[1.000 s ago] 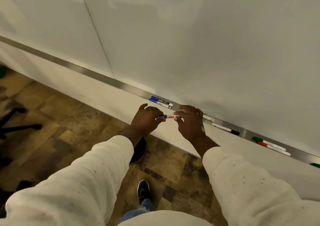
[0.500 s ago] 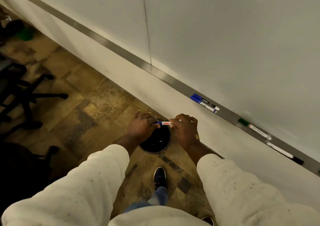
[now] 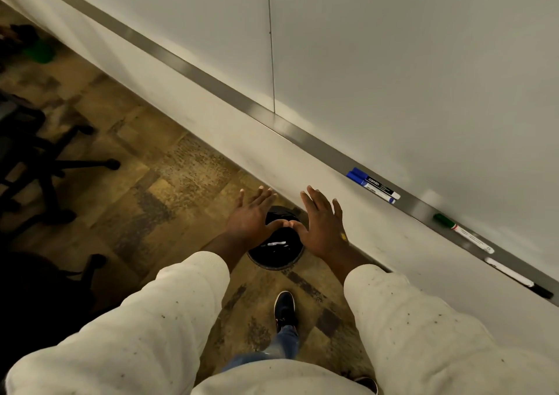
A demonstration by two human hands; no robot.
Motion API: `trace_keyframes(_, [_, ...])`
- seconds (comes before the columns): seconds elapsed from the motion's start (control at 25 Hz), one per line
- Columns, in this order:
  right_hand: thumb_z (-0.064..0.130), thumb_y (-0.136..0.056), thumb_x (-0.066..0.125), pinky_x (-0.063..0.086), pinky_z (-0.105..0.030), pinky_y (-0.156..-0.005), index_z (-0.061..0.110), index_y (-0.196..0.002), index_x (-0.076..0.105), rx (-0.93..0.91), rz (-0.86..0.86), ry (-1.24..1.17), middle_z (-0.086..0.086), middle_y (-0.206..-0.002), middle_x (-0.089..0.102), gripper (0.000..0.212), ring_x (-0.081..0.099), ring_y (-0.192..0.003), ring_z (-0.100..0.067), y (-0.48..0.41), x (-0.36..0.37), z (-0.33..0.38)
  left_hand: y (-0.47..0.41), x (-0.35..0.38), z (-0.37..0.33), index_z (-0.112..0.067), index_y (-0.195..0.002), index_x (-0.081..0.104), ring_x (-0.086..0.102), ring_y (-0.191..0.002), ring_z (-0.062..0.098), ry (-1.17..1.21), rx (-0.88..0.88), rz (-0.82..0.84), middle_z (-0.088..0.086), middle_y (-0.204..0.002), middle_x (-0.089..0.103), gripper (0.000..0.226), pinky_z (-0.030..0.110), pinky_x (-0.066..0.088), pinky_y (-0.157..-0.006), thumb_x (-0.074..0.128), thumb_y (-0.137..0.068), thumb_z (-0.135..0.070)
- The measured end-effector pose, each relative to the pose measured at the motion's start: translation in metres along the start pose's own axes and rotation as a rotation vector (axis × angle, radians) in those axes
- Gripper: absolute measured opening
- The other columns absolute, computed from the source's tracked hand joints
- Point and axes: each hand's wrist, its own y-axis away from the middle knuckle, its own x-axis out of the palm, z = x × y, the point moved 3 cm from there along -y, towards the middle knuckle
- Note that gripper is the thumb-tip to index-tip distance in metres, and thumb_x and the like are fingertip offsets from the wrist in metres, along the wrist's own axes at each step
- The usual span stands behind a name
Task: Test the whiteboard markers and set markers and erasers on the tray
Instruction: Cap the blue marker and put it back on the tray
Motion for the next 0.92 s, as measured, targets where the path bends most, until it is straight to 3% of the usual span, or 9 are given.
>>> trace_keyframes(0.24, [0.061, -0.094, 0.043, 0.002, -0.05, -0.12, 0.027, -0.154, 0.017, 0.109, -0.035, 0.014, 0.003, -0.164, 0.011, 0.074, 0.005, -0.151, -0.018, 0.027, -0.025, -0.034, -0.02, -0.006, -0.044, -0.025, -0.153, 0.022, 0.002, -0.15, 0.014, -0.032, 0.129, 0.022, -0.003, -0.162, 0.015, 0.087, 0.054, 0.0, -0.12, 0.025, -0.085, -0.079])
trace_keyframes(0.44, [0.063, -0.094, 0.041, 0.003, -0.049, -0.121, 0.027, -0.154, 0.02, 0.243, -0.138, 0.03, 0.003, -0.163, 0.017, 0.073, 0.011, -0.15, -0.018, 0.065, -0.056, -0.078, -0.049, -0.013, -0.107, -0.025, -0.155, 0.015, -0.006, -0.149, 0.011, -0.108, 0.297, 0.084, -0.006, -0.163, 0.006, 0.082, 0.05, -0.007, -0.12, 0.025, -0.089, -0.074])
trace_keyframes(0.64, [0.062, -0.095, 0.04, 0.002, -0.049, -0.121, 0.025, -0.153, 0.021, 0.405, -0.181, 0.021, 0.002, -0.162, 0.017, 0.072, 0.011, -0.15, -0.019, 0.107, -0.091, -0.13, -0.077, -0.009, -0.187, -0.023, -0.154, 0.018, -0.001, -0.15, 0.013, -0.132, 0.473, 0.065, -0.003, -0.162, 0.012, 0.083, 0.049, -0.006, -0.12, 0.029, -0.09, -0.074])
trace_keyframes(0.8, [0.054, -0.098, 0.04, 0.002, -0.047, -0.121, 0.026, -0.15, 0.028, 0.507, -0.224, -0.026, 0.005, -0.16, 0.024, 0.061, 0.012, -0.149, -0.016, 0.134, -0.11, -0.183, -0.098, 0.003, -0.249, -0.022, -0.152, 0.026, 0.008, -0.15, 0.015, -0.1, 0.57, 0.04, -0.004, -0.161, 0.02, 0.073, 0.049, 0.005, -0.121, 0.037, -0.094, -0.065])
trace_keyframes(0.92, [0.045, -0.1, 0.042, 0.005, -0.045, -0.12, 0.025, -0.149, 0.033, 0.573, -0.228, -0.046, 0.006, -0.157, 0.029, 0.053, 0.016, -0.148, -0.014, 0.149, -0.115, -0.229, -0.11, 0.014, -0.296, -0.022, -0.148, 0.036, 0.028, -0.144, 0.02, -0.068, 0.599, 0.016, -0.002, -0.155, 0.036, 0.063, 0.047, 0.021, -0.117, 0.05, -0.094, -0.053])
